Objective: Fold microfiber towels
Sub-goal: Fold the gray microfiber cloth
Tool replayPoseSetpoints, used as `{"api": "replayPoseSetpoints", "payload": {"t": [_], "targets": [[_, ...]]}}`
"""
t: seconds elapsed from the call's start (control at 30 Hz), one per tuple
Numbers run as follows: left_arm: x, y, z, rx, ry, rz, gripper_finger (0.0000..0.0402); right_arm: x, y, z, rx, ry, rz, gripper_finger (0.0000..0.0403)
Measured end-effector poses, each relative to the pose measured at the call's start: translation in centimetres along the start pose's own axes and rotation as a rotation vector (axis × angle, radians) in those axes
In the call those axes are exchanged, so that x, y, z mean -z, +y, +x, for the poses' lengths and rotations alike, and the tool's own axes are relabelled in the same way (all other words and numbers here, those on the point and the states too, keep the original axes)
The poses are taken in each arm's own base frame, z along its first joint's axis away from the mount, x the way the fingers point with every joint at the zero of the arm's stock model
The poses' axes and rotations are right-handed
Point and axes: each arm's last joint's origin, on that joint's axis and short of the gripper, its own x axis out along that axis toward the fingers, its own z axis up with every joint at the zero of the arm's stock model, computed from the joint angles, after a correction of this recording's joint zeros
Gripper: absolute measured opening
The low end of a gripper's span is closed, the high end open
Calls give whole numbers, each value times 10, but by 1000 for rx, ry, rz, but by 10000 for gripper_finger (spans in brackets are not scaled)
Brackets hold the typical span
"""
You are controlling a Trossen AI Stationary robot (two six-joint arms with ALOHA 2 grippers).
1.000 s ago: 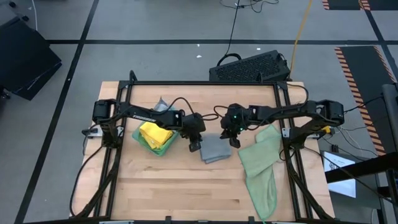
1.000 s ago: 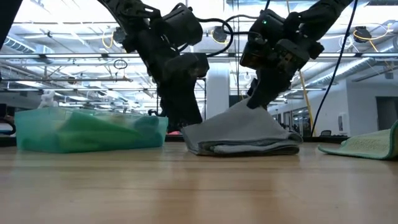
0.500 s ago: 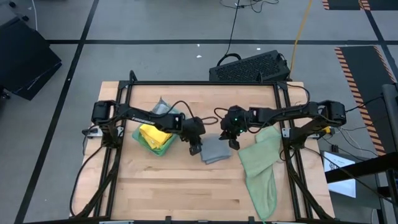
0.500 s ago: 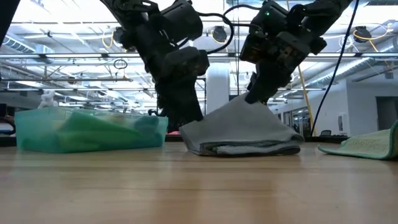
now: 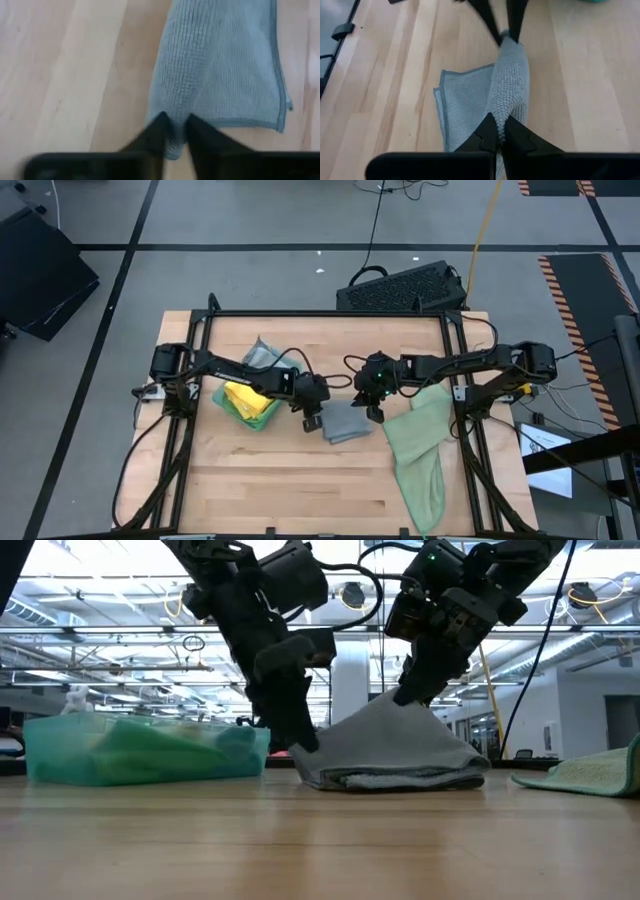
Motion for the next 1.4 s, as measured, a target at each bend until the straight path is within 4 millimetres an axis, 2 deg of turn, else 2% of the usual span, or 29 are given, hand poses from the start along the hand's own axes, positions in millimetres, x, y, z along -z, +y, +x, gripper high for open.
{"api": "replayPoseSetpoints", "payload": {"t": [0.03, 0.1, 0.3, 0.43, 0.53, 0.6, 0.73, 0.9, 1.07, 1.27, 1.4], "targets": [[-1, 2, -2, 12, -4, -6, 39, 0, 1, 0, -1, 1, 15, 2], [-4, 7, -9, 37, -13, -25, 15, 0, 4, 0, -8, 2, 47, 2], [-14, 6, -53, 38, -101, -2, 5, 1, 19, 4, 32, 2, 102, 2], [-15, -2, -69, 61, -135, 31, 7, 3, 28, 7, 158, -15, 100, 2], [-12, -11, -67, 75, -124, 54, 4, 5, 29, 8, 295, -27, 79, 2], [-11, -16, -58, 82, -113, 74, 5, 5, 29, 9, 351, -35, 49, 2], [-5, -21, -44, 25, -75, 100, 5, 9, 27, 17, 387, -4, -11, 2], [-1, -20, -37, 1, -37, 115, 6, 15, 28, 29, 390, 31, -18, 2], [-1, -19, -31, -7, -28, 156, 4, 17, 30, 29, 557, 15, -71, 2], [0, -23, -25, 3, -41, 164, 9, 18, 35, 30, 560, 20, -120, 2], [-3, -30, -20, 23, -83, 174, 5, 26, 41, 32, 592, 27, -140, 2]]}}
